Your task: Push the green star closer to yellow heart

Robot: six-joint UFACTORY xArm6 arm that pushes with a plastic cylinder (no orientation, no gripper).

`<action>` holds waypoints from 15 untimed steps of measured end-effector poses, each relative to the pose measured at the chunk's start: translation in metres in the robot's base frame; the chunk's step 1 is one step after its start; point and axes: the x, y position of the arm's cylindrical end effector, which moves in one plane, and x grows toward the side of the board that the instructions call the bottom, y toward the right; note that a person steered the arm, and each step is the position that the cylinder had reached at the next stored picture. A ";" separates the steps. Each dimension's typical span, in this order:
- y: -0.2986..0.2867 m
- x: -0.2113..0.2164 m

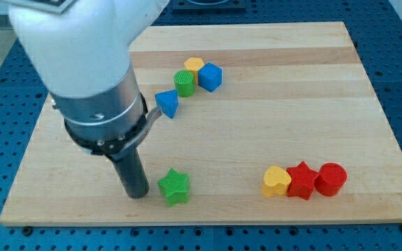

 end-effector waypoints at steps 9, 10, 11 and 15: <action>0.064 -0.012; 0.066 -0.003; 0.089 -0.003; 0.134 -0.003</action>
